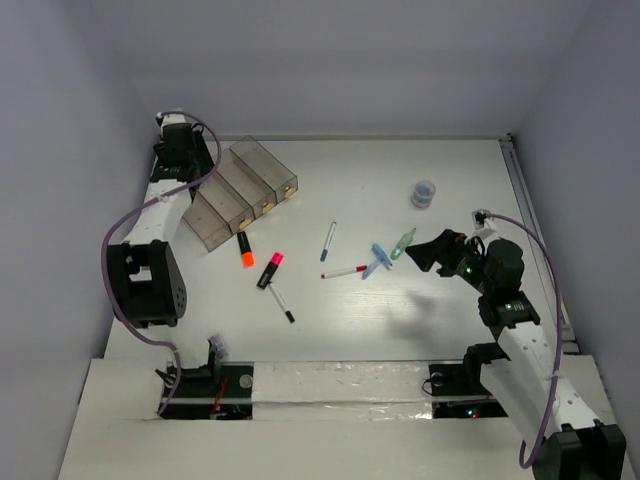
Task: Sort the stationery into containers
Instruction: Place the stationery in the storage box.
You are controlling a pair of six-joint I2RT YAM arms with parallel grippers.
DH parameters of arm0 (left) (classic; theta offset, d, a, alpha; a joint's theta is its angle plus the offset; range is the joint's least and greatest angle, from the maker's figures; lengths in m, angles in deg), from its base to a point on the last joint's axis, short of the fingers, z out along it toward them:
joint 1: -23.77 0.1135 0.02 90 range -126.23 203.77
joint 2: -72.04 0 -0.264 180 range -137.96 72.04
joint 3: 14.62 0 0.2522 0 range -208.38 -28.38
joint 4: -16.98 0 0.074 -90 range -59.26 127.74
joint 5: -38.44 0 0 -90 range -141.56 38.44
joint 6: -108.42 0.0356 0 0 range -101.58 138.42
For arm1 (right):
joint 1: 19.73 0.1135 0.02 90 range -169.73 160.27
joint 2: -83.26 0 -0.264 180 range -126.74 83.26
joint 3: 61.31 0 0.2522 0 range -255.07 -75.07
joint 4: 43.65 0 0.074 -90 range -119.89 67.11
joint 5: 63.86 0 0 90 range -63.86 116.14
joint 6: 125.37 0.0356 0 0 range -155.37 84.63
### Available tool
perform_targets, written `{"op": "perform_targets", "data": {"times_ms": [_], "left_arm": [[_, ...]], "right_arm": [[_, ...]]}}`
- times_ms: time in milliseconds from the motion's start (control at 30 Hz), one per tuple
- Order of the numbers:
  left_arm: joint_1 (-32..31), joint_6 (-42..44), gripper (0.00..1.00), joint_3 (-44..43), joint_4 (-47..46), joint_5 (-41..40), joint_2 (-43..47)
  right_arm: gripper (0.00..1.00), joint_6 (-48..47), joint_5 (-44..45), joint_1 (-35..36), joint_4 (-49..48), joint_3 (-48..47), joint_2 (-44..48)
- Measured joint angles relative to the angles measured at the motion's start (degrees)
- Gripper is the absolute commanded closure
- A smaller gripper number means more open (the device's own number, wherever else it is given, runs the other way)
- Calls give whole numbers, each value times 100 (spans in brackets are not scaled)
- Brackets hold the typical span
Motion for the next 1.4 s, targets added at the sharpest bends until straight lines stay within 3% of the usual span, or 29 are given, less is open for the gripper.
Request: {"op": "perform_targets", "data": {"times_ms": [833, 933, 967, 1000, 1133, 1400], "left_arm": [[0, 81, 72, -702, -404, 129, -1316], [0, 120, 65, -780, -407, 76, -1390], [0, 125, 59, -793, -413, 57, -1423], [0, 131, 45, -802, -411, 37, -1451], [0, 162, 28, -815, -411, -7, -1556], [0, 131, 19, -815, -461, 15, -1550]], "right_arm": [[3, 24, -81, 68, -271, 76, -111], [2, 24, -81, 68, -278, 76, -111], [1, 24, -81, 68, -280, 76, -111], [1, 24, -81, 68, -280, 76, -111], [0, 22, -81, 68, -284, 76, -114], [0, 24, -79, 68, -284, 76, -153]]}}
